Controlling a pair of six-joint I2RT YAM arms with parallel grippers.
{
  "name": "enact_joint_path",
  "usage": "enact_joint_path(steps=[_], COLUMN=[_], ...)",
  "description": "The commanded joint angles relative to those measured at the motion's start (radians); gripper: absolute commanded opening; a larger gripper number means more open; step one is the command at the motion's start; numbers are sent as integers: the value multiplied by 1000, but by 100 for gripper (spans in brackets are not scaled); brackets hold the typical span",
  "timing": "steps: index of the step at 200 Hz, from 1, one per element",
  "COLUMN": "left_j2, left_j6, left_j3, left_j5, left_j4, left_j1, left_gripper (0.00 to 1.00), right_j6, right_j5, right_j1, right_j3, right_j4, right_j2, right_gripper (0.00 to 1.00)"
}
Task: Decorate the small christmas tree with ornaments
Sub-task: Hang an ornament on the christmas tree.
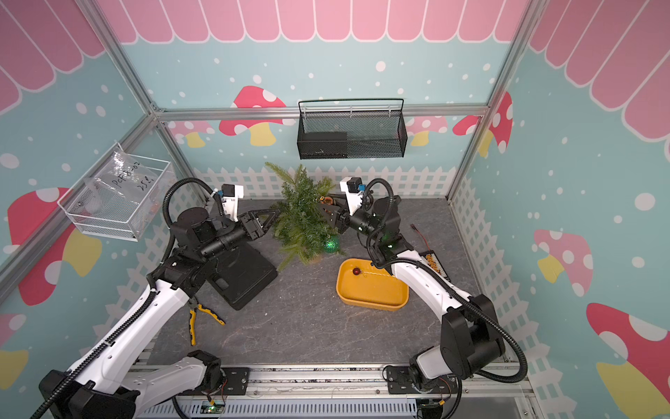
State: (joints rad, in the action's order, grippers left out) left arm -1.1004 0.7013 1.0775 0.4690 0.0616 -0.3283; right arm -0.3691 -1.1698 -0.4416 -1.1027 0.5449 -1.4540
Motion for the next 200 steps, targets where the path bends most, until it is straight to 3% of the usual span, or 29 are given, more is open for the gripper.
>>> enact_joint_path(steps=[1, 56, 200], left_j2=[3, 0, -8], left_j6=[11, 10, 17], left_j3=[-9, -6, -13], left_j5=[17, 16, 14], left_j4=[-17, -14, -29], left_j1=[6, 6, 6], left_gripper=[51, 51, 50], right_j6=[-14, -79, -48], right_j5=[5, -12, -19], right_j1=[16, 32, 29], right_j3=[18, 26, -43], right_j4=[86, 157, 127], right_j2=[15, 19, -38], right_gripper=[51, 51, 51])
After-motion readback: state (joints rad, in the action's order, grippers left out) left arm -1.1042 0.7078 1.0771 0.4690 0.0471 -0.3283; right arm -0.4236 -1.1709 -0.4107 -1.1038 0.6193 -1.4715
